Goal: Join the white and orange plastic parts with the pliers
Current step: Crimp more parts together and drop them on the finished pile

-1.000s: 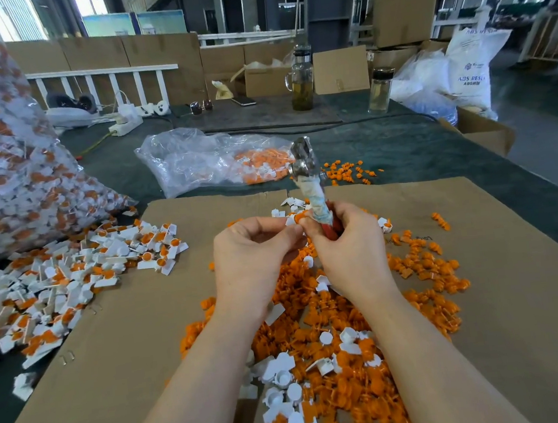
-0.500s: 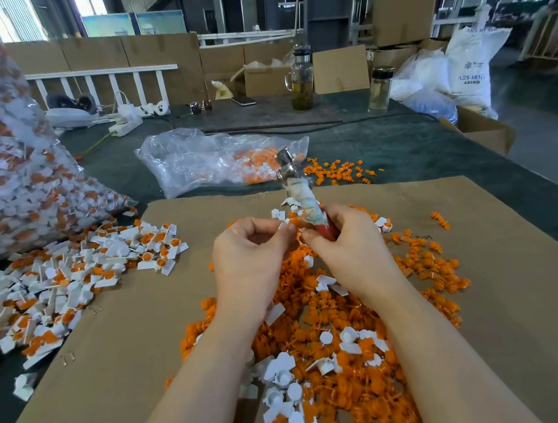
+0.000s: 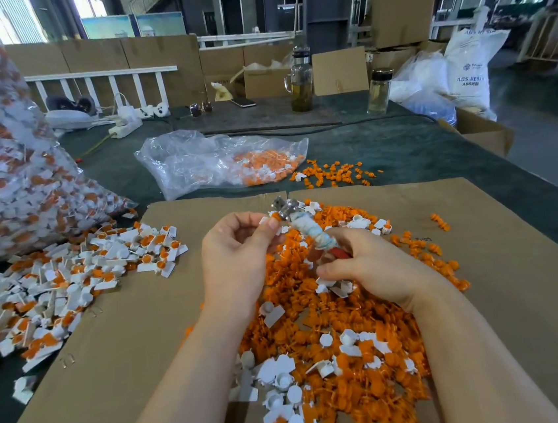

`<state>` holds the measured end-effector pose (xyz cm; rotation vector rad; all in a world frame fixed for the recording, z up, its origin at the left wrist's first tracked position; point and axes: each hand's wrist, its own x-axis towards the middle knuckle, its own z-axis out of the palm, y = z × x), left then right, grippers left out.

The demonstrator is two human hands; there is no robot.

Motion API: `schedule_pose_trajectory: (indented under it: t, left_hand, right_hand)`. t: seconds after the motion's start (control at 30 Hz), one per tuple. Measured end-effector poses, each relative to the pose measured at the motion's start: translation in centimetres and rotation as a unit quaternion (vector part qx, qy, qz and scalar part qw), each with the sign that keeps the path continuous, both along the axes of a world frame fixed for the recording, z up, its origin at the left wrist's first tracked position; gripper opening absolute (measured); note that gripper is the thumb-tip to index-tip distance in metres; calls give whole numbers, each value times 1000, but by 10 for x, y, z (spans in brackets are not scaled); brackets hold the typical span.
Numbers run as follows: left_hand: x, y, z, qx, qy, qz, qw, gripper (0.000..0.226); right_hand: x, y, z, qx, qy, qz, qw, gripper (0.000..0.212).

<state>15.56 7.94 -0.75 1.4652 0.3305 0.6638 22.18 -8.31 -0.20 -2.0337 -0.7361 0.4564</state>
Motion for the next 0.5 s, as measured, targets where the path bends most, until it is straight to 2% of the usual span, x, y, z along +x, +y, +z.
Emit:
schedule_pose_trajectory:
  t: [0.37, 0.5]
  left_hand:
    - [0, 7, -1, 16, -15, -12, 1000, 3]
    - [1, 9, -3, 0, -15, -13, 1000, 2]
  right_hand:
    - [-1, -2, 0, -57, 11, 7, 998, 49]
    - [-2, 4, -2, -50, -19, 11, 998, 24]
